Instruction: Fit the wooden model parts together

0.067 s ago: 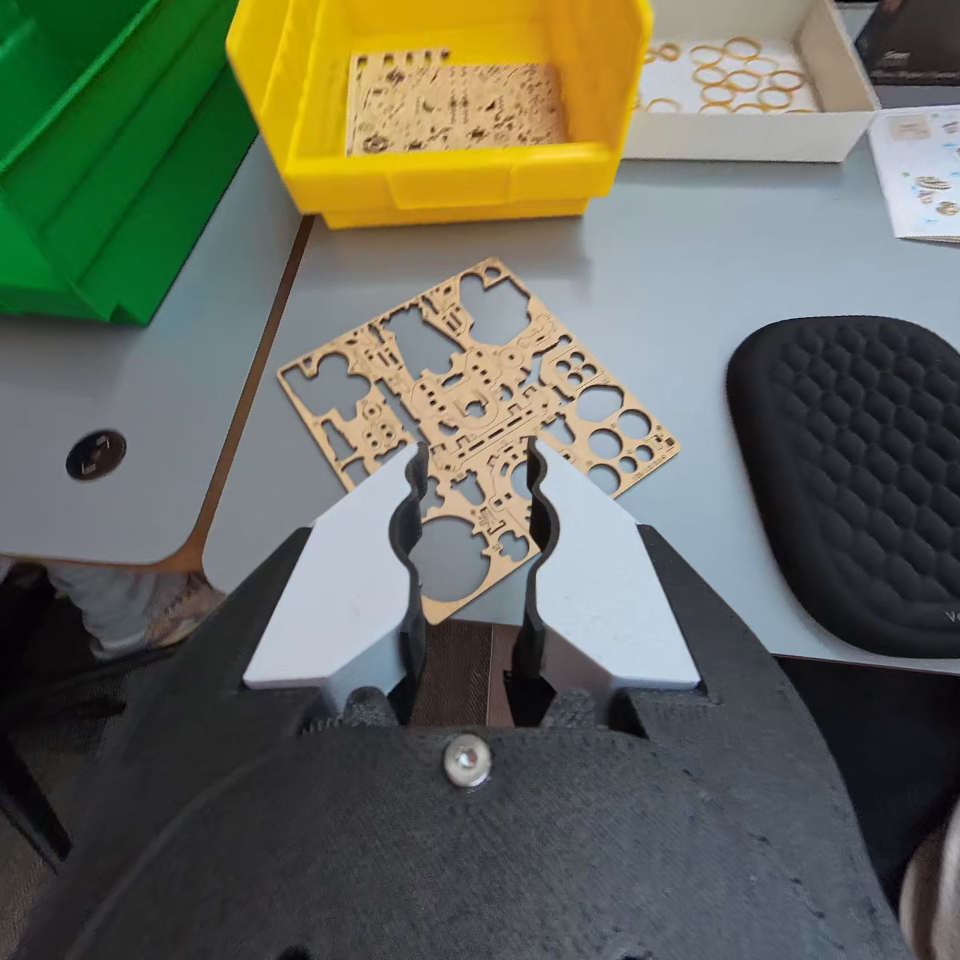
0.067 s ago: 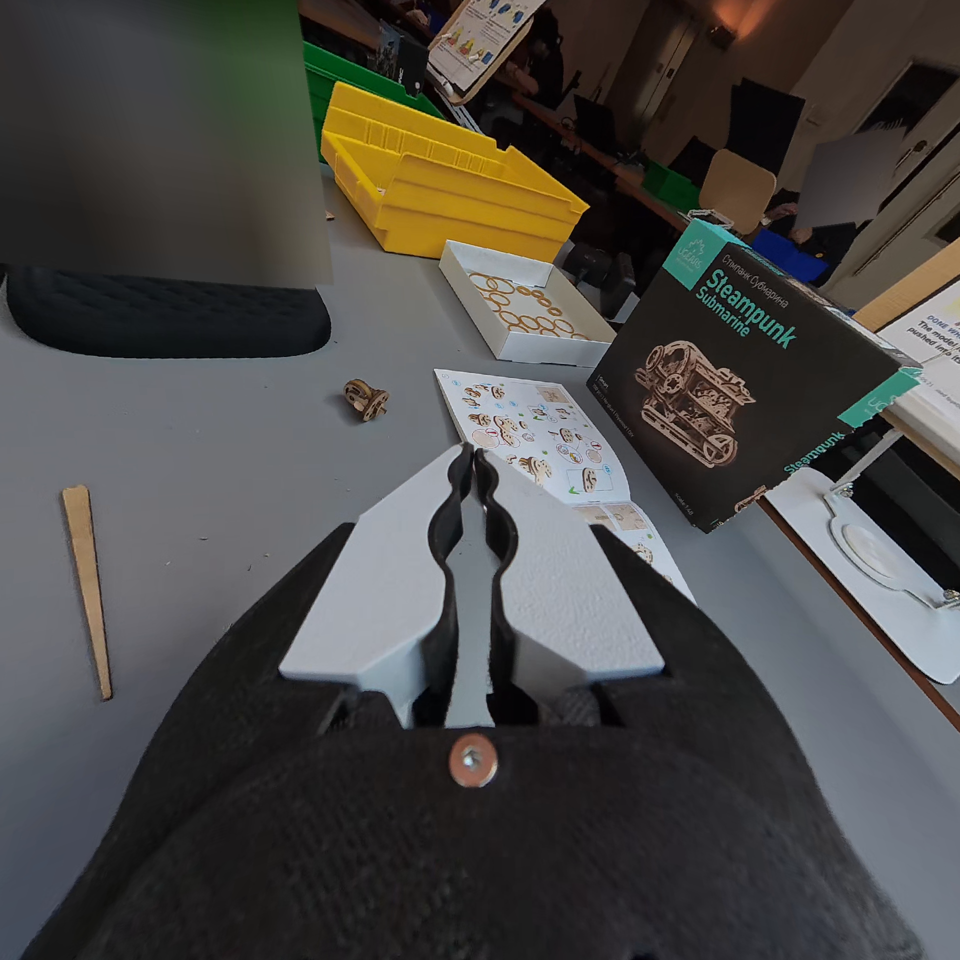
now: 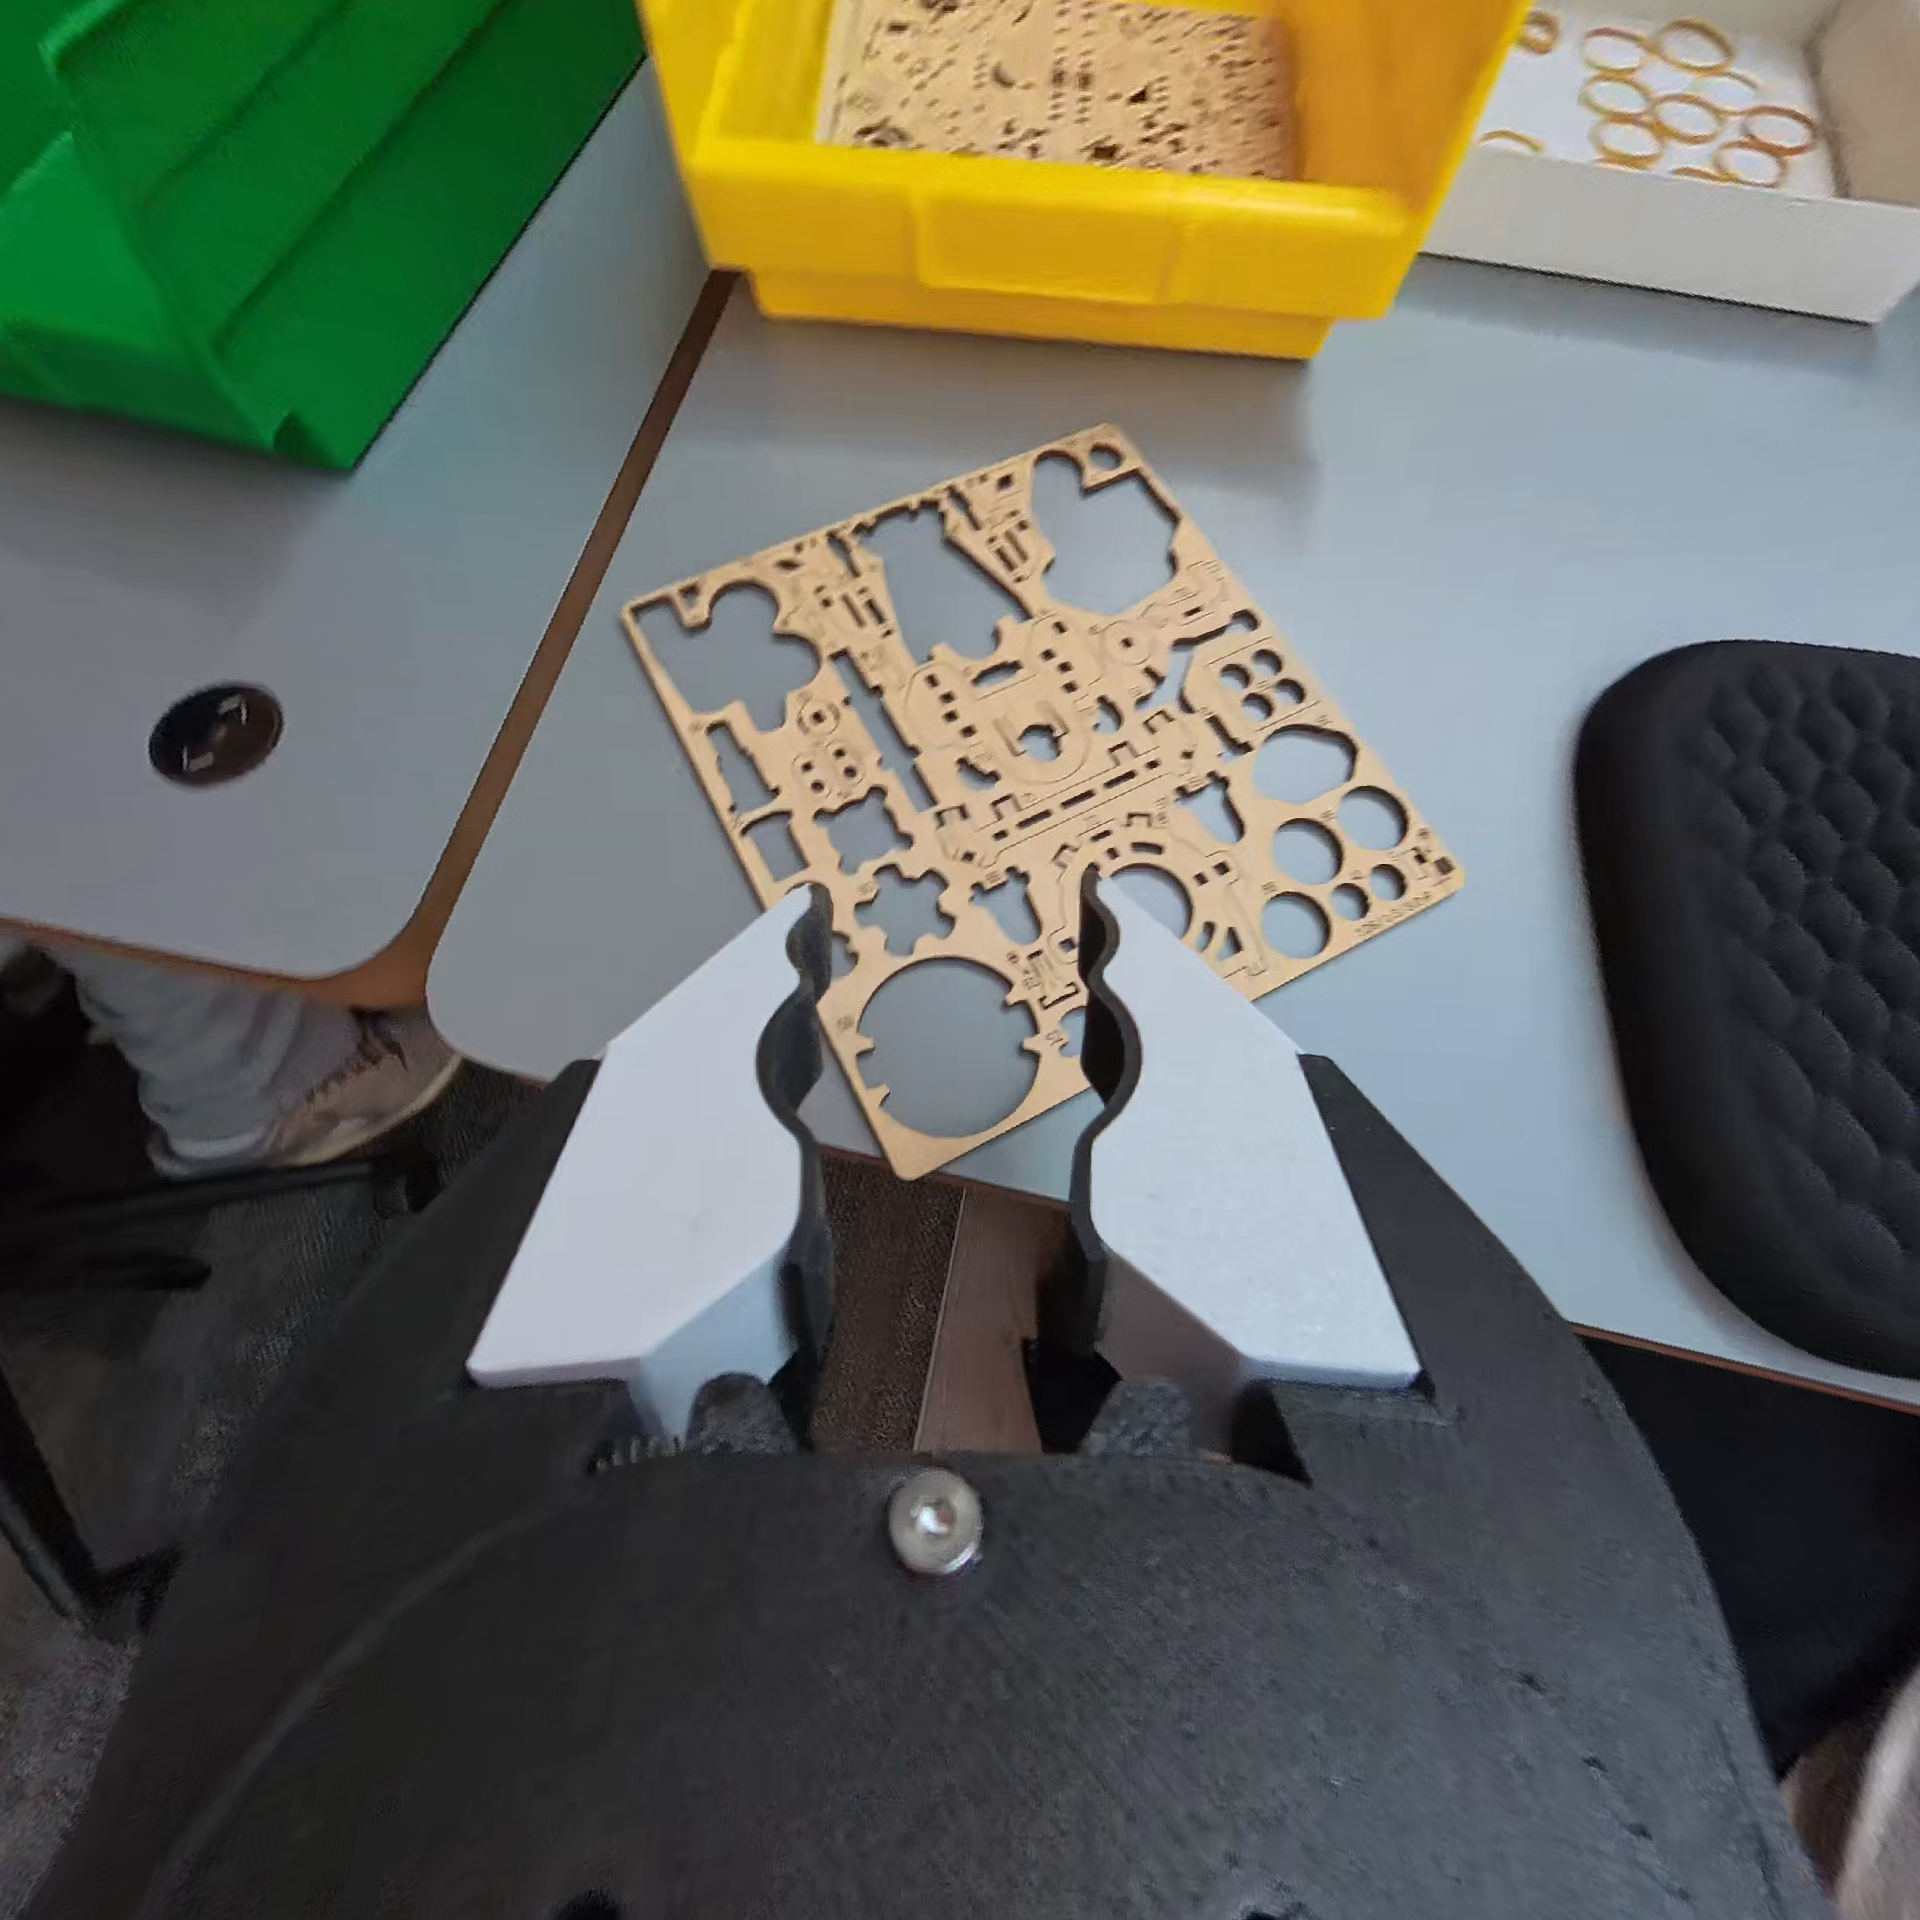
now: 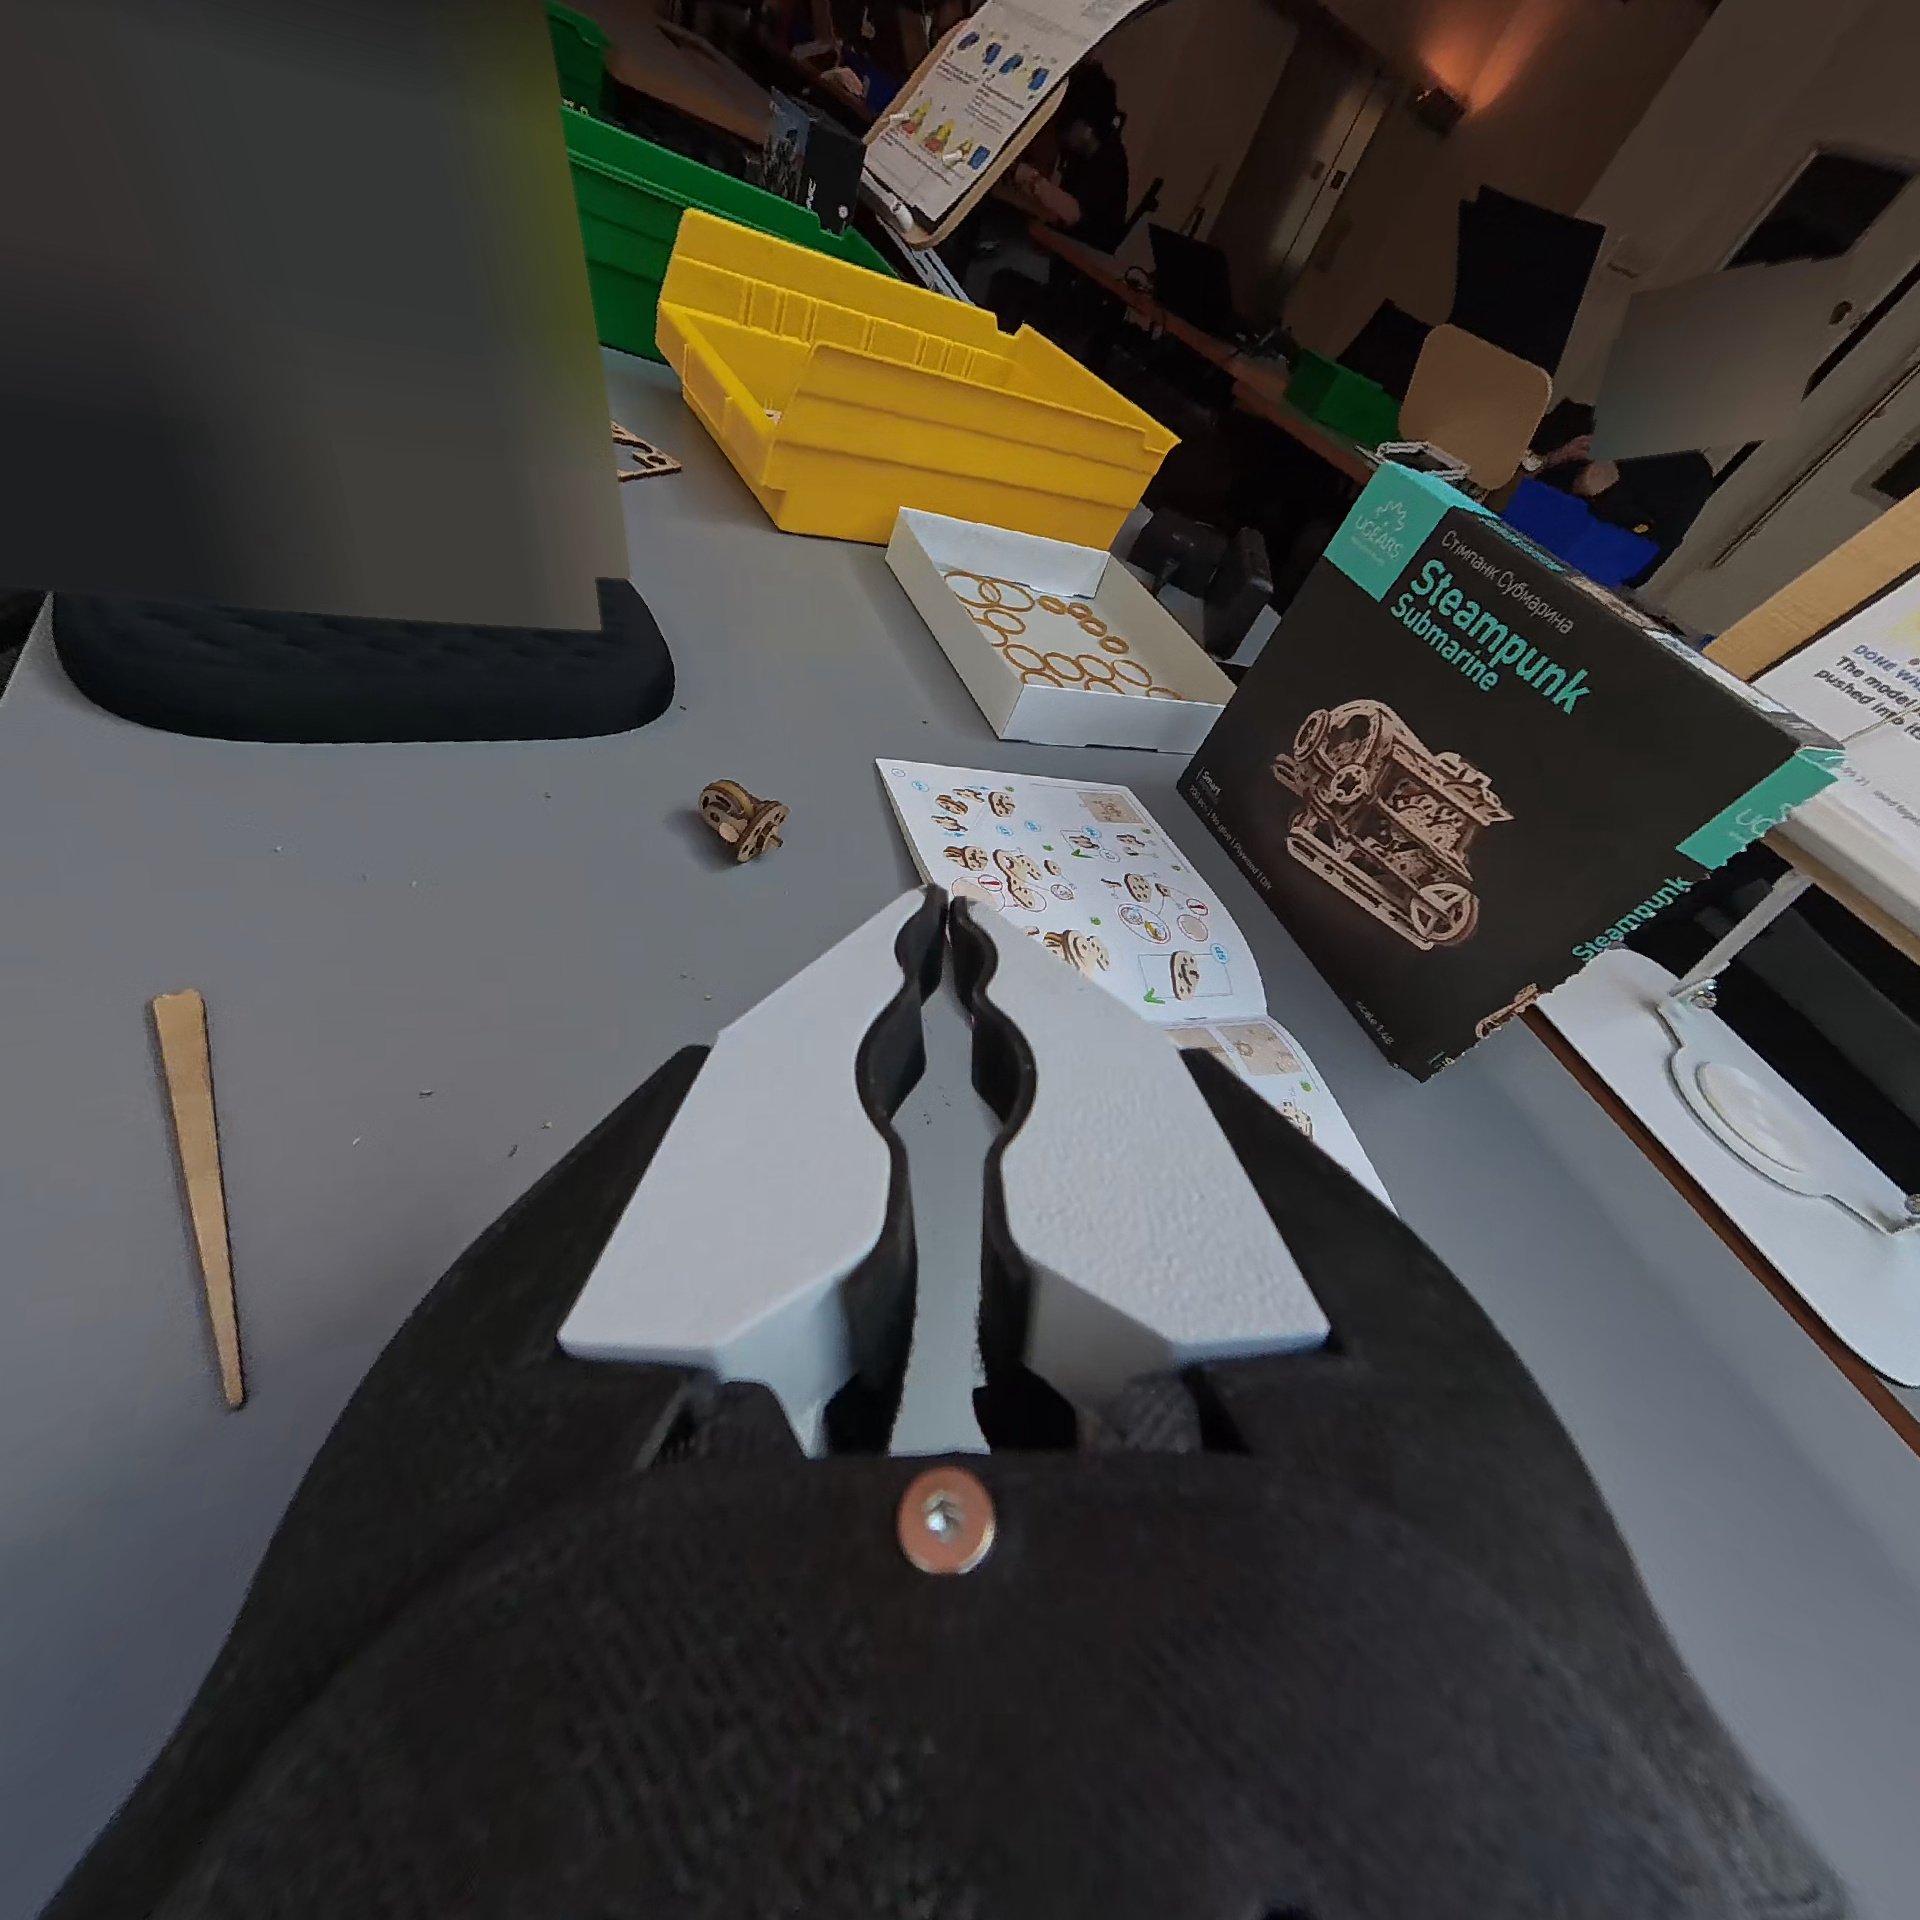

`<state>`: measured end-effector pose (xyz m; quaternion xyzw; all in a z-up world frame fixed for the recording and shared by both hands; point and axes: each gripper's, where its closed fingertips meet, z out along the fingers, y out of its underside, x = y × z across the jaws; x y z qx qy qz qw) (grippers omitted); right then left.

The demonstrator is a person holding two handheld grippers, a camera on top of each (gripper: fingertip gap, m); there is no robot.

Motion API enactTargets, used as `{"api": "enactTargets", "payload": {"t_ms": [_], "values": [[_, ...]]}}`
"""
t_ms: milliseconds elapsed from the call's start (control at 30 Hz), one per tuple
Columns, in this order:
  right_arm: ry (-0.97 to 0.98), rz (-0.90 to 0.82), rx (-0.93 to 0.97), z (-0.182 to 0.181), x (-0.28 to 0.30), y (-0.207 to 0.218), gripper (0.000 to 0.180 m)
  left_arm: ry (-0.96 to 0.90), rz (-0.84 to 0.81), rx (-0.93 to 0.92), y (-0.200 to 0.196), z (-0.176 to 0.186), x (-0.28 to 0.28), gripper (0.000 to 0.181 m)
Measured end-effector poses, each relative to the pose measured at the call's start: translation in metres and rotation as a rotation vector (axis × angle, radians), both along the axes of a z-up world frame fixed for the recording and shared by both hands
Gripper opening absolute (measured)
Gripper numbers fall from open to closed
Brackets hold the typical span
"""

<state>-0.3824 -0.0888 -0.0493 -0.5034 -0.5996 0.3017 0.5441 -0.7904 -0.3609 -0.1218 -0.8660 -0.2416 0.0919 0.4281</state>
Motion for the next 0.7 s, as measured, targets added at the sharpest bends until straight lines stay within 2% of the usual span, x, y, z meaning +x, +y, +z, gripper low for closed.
{"api": "enactTargets", "payload": {"t_ms": [133,167,233,400,567,633,700], "values": [[0.022,0.002,-0.003,0.003,0.005,-0.002,0.0,-0.203,0.17,0.12,-0.02,-0.029,-0.015,0.08],[0.024,0.0,-0.002,0.003,0.007,-0.002,0.0,-0.229,0.187,0.145,-0.022,-0.033,-0.017,0.083],[0.025,-0.004,0.009,0.001,0.011,-0.003,0.0,-0.203,0.228,0.164,-0.027,-0.033,-0.023,0.081],[0.025,0.0,0.028,-0.001,0.017,-0.006,0.0,-0.137,0.29,0.036,-0.046,-0.04,-0.023,0.086],[0.03,0.013,0.012,-0.002,0.015,-0.008,0.0,-0.17,0.305,0.027,-0.049,-0.05,-0.019,0.088],[0.017,0.016,0.018,-0.004,0.014,-0.009,0.0,-0.093,0.304,-0.002,-0.047,-0.036,-0.024,0.084],[0.006,0.027,0.016,-0.007,0.01,-0.011,0.0,0.039,0.19,-0.028,-0.027,-0.007,-0.024,0.074]]}}
